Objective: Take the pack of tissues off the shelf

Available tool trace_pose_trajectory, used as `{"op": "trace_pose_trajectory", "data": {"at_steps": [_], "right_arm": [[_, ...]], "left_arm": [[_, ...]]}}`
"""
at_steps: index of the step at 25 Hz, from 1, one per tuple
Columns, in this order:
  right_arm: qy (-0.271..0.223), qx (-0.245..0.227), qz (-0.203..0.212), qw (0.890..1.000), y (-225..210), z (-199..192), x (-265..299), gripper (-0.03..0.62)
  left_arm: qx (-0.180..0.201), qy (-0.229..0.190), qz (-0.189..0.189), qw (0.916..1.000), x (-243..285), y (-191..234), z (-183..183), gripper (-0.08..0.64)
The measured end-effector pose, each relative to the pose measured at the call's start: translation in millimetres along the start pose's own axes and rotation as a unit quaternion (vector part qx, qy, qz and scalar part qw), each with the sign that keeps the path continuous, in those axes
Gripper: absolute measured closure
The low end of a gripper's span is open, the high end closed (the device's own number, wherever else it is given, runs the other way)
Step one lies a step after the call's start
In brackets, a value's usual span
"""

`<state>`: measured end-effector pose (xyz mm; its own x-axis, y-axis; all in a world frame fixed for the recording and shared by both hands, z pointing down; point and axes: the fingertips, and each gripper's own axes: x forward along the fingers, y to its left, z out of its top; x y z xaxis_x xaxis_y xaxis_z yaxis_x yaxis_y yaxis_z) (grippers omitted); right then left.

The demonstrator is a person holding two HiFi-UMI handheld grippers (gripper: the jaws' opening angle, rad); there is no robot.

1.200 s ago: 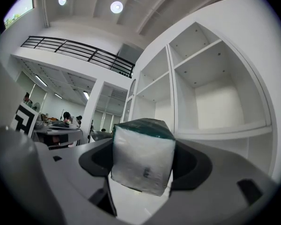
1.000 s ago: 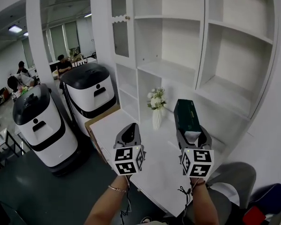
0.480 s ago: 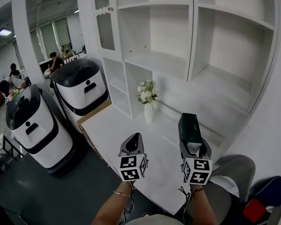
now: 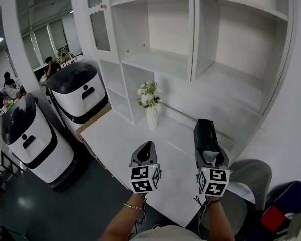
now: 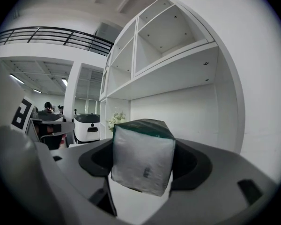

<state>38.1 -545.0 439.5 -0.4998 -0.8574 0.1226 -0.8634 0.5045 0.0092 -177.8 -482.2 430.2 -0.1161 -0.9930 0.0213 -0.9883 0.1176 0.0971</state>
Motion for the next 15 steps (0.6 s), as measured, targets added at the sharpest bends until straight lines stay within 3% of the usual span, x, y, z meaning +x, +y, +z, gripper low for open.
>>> {"op": "trace_pose_trajectory", "data": {"at_steps": [15], "right_arm": [[0.006, 0.018, -0.015, 1.000, -13.4, -5.3, -15.4, 0.245]], "left_arm": [[-0.015, 0.004, 0.011, 0.9998, -4.8, 0.7, -2.7, 0.545]]}}
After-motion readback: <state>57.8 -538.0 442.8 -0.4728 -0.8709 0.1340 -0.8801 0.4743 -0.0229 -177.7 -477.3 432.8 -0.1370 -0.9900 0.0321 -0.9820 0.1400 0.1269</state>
